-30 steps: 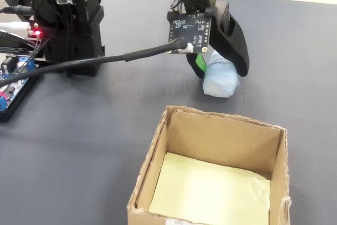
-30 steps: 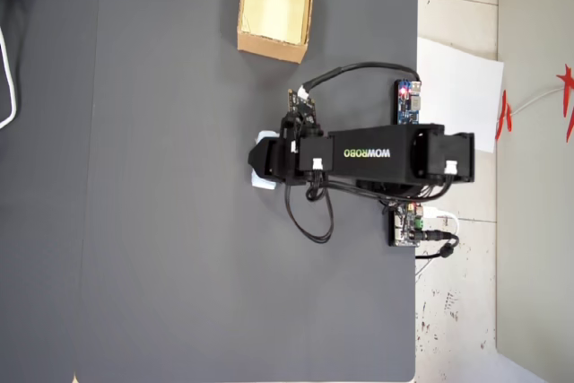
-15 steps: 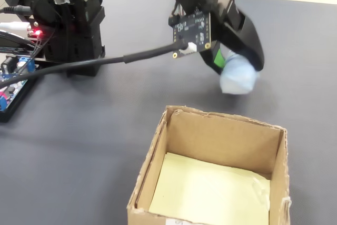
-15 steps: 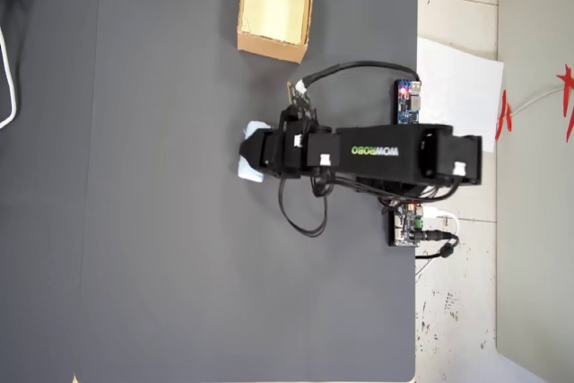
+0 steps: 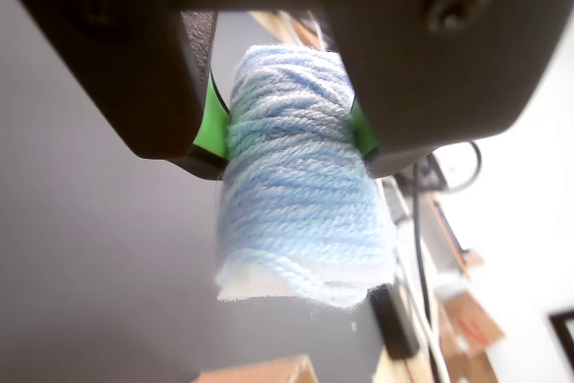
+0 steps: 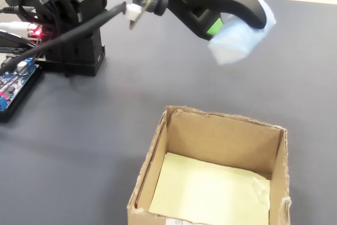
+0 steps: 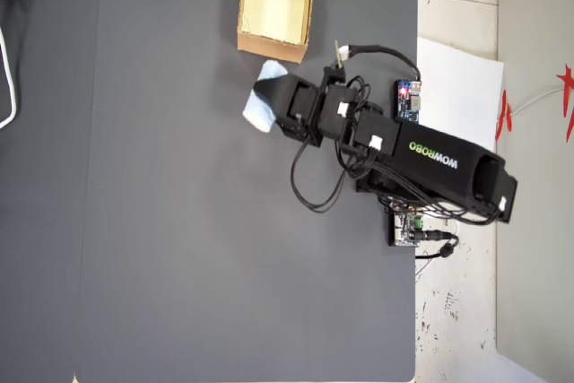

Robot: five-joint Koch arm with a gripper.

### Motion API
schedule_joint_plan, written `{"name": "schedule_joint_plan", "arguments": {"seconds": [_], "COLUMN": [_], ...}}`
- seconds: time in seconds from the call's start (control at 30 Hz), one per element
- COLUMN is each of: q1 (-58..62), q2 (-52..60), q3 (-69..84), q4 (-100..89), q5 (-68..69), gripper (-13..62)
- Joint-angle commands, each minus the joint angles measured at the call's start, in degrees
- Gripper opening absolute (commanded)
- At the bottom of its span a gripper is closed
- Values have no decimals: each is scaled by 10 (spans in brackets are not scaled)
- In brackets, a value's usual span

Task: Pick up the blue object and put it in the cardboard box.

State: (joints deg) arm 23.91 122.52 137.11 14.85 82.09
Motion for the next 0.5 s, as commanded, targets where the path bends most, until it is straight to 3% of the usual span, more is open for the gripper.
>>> {"name": "schedule_joint_plan", "arguments": {"seconds": [0.0,0.3,0.47], "q1": [27,129,185], "q2": [16,-33,-116], "q3": [-31,-95,-160], "q4": [-48,-42,-41], "q5": [0,-1,-1], "gripper": [122,122,122]}}
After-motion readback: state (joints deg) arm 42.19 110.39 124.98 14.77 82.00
